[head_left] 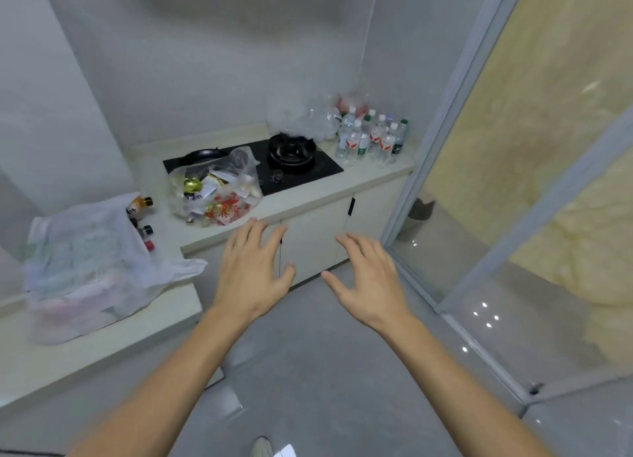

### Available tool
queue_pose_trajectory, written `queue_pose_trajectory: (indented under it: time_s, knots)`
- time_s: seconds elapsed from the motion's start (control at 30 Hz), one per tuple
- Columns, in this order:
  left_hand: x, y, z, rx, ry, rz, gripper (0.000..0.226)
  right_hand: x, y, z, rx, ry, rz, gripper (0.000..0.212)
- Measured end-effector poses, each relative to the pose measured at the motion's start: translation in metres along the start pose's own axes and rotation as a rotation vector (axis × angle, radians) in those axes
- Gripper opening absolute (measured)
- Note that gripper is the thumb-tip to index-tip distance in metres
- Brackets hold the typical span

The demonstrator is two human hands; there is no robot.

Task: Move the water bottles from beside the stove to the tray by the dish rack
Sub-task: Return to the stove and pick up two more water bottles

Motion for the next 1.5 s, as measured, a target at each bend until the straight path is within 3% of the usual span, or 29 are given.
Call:
queue_pose_trajectory:
  time_s: [0.5,0.77,0.97,1.5]
  knots:
    - [-0.102,-0.295,-0.121,0.026,-0.007,-0.191,0.07,-0.198,-0.229,0.043,-0.094,-0.058,-0.107,0.074]
    - [-0.168,-0.454,-0.178,0.058,-0.02,-0.138,0.07,-0.306,-0.37,0.078,-0.046,-0.072,-0.092,0.073]
    - [-0.2,-0.526,-0.223,0.127,-0.004,-0.108,0.071,-0.366,-0.444,0.085,0.013,-0.084,-0.092,0.073]
    - [-0.173,-0.76,-0.376,0.24,0.195,0.149,0.064,-0.514,-0.689,0.061,0.154,-0.019,-0.201,0.071]
Point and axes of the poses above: each hand's wrist, its own y-axis away from the middle knuckle, its own z-axis out of the back of the hand, x = y × z, the point moved 7 cm from there along -y, towards the middle knuckle, and after that the axes turned 12 degrees about -y, right-handed, at the moved point
